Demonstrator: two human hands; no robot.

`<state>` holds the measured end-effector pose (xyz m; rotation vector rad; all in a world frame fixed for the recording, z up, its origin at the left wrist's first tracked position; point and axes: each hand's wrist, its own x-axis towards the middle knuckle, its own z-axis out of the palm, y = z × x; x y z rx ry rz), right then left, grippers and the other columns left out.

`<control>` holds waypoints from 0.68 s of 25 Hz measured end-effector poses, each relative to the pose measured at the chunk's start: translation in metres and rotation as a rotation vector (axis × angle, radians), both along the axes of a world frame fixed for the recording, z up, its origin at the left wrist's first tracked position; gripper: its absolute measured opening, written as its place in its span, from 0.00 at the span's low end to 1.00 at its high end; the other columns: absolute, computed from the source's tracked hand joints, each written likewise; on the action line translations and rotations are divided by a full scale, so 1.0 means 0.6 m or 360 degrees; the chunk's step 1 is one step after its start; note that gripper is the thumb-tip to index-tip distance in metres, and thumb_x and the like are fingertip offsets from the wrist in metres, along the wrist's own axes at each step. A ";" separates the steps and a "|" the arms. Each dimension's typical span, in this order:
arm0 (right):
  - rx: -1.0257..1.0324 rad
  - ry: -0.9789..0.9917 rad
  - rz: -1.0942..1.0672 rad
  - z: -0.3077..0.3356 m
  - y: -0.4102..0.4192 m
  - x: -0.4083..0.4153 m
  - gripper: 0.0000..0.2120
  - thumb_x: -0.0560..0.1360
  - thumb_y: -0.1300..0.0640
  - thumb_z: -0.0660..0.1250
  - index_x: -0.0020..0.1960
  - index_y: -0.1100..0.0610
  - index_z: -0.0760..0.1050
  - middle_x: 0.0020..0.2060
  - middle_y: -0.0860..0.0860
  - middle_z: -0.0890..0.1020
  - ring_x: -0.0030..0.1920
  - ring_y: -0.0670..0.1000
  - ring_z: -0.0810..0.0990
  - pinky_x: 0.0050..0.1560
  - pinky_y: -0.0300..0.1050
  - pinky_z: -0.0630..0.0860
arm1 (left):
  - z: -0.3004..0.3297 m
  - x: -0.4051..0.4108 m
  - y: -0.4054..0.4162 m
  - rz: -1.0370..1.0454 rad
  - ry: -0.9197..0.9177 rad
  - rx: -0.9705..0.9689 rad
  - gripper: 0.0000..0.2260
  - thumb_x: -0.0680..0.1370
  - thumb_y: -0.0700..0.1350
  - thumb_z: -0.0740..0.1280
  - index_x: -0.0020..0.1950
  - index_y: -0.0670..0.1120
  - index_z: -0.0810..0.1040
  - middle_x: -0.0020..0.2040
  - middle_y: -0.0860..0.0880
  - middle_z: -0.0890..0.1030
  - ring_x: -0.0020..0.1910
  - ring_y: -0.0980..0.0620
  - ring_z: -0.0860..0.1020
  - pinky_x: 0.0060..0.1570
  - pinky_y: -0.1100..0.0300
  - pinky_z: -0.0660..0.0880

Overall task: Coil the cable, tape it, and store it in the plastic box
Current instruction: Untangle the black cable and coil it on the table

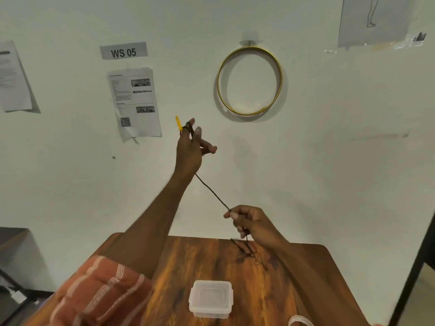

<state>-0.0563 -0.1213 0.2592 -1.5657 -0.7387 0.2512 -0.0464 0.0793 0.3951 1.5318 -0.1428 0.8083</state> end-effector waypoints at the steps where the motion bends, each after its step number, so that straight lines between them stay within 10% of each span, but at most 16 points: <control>1: 0.0035 -0.0037 -0.0040 0.016 -0.006 -0.001 0.09 0.80 0.58 0.64 0.49 0.56 0.83 0.28 0.48 0.71 0.30 0.47 0.67 0.31 0.40 0.66 | -0.015 0.004 0.013 0.0109 0.0068 0.0380 0.19 0.84 0.52 0.58 0.74 0.50 0.64 0.29 0.47 0.82 0.37 0.45 0.84 0.49 0.48 0.82; 5: 0.0161 -0.0264 -0.0268 0.104 -0.027 0.030 0.11 0.80 0.58 0.63 0.44 0.52 0.83 0.27 0.42 0.69 0.28 0.44 0.64 0.28 0.34 0.61 | -0.086 -0.017 0.009 -0.0324 0.0611 0.0931 0.20 0.84 0.54 0.54 0.76 0.49 0.65 0.32 0.43 0.83 0.18 0.49 0.70 0.21 0.62 0.67; 11: 0.0182 -0.0288 -0.0388 0.129 -0.009 0.104 0.13 0.80 0.56 0.62 0.40 0.51 0.81 0.28 0.45 0.68 0.27 0.45 0.62 0.28 0.38 0.60 | -0.162 -0.073 -0.054 -0.1734 0.0649 -0.0477 0.25 0.83 0.52 0.50 0.65 0.38 0.77 0.24 0.51 0.74 0.14 0.61 0.65 0.20 0.63 0.53; 17: -0.0019 -0.0061 -0.0201 -0.021 0.035 0.049 0.11 0.81 0.56 0.62 0.45 0.55 0.81 0.31 0.51 0.71 0.31 0.50 0.69 0.33 0.44 0.70 | -0.055 -0.045 -0.048 -0.1197 0.0147 -0.0937 0.14 0.85 0.51 0.53 0.47 0.47 0.73 0.28 0.54 0.77 0.16 0.60 0.68 0.18 0.69 0.61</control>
